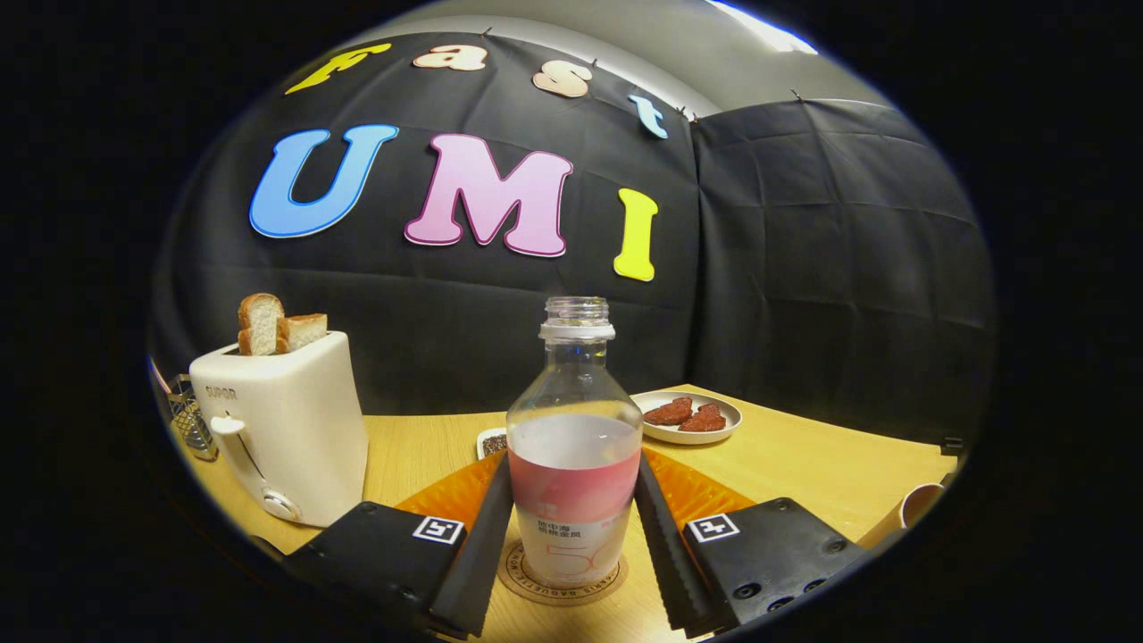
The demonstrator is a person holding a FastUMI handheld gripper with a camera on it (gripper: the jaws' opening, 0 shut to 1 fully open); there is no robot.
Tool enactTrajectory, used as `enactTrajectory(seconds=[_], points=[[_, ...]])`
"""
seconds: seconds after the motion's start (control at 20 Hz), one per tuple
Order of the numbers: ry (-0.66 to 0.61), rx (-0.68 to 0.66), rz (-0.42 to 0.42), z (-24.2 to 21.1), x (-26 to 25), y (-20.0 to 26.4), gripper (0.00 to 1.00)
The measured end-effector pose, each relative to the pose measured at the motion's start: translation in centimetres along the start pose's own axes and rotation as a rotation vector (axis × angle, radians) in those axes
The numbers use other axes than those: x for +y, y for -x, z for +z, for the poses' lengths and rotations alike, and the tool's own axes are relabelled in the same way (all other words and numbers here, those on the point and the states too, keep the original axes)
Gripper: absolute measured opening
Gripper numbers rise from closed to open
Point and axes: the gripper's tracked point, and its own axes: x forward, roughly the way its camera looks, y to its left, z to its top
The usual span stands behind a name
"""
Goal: Take the bottle from table, then pour the juice into the cup, finally place the bottle on the coaster
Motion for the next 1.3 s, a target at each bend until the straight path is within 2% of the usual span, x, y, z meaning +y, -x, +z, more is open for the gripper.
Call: enactTrajectory(seconds=[0.45,0.65,0.8,1.05,1.3], points=[[-0.005,-0.006,0.01,-0.4,0.2,-0.2,0.76],[-0.027,0.004,0.03,0.0,0.5,0.1,0.79],[-0.051,0.031,0.037,-0.3,0.4,0.7,0.99],[-0.014,0.024,0.05,1.2,-0.2,2.9,0.99],[0.001,-0.005,0.106,4.2,-0.6,6.6,0.97]])
